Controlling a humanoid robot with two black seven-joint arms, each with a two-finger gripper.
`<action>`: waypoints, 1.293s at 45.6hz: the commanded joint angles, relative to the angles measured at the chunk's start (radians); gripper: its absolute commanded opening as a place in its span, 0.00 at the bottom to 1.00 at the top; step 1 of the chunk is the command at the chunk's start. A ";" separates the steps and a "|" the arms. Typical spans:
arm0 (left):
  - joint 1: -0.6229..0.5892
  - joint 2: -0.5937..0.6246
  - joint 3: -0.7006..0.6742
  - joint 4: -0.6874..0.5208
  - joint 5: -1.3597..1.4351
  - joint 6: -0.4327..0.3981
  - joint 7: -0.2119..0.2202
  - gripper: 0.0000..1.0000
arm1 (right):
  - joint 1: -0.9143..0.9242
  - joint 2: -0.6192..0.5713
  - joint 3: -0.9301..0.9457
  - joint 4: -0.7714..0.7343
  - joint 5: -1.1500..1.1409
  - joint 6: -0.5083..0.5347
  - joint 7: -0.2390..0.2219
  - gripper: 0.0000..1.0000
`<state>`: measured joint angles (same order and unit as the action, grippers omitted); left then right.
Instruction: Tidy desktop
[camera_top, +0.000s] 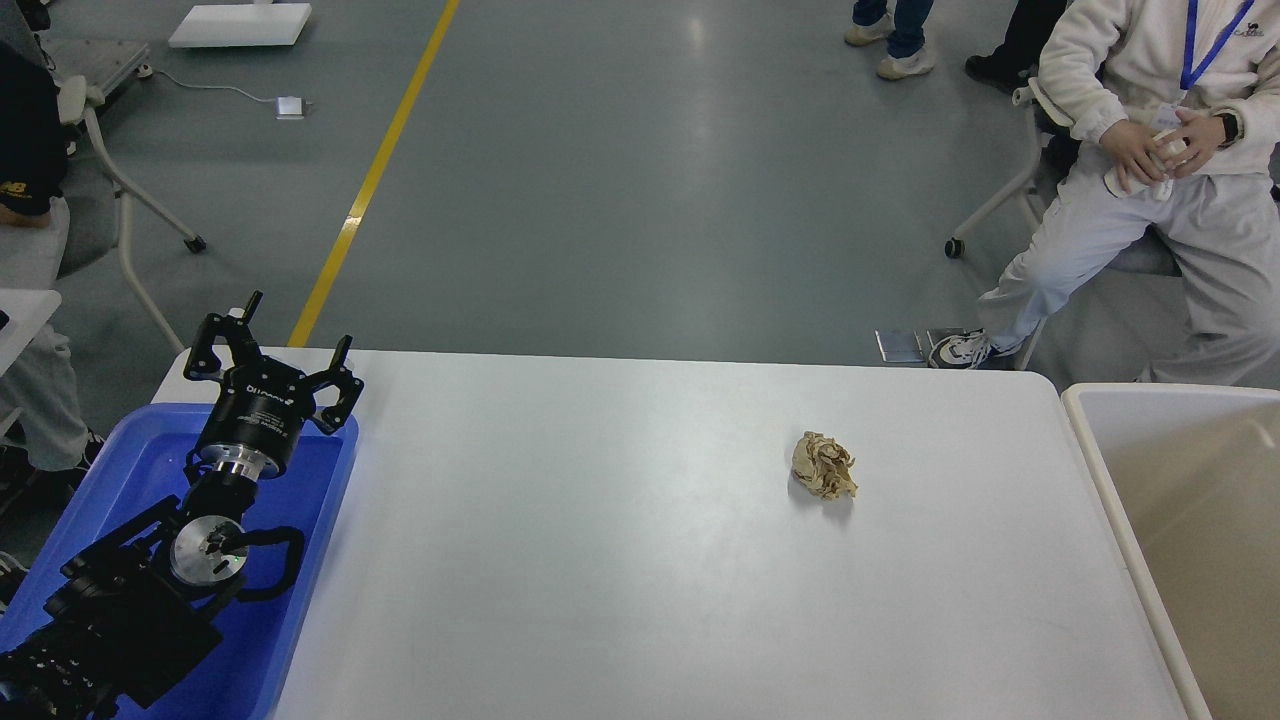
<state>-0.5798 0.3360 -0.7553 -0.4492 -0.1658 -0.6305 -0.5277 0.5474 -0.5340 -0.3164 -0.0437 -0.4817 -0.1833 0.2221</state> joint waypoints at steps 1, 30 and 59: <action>0.000 0.001 0.001 0.000 0.000 0.000 0.000 1.00 | 0.054 0.002 0.003 0.005 0.127 0.011 -0.001 0.99; 0.000 0.000 0.001 0.000 0.000 0.000 0.000 1.00 | 0.154 -0.090 0.611 0.116 0.322 0.490 0.052 1.00; 0.000 0.000 -0.001 0.000 0.000 0.000 0.000 1.00 | -0.118 -0.176 1.269 0.995 0.304 0.338 0.127 1.00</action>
<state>-0.5800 0.3361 -0.7550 -0.4491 -0.1655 -0.6305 -0.5277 0.5134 -0.7474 0.8069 0.7614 -0.1754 0.2198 0.2841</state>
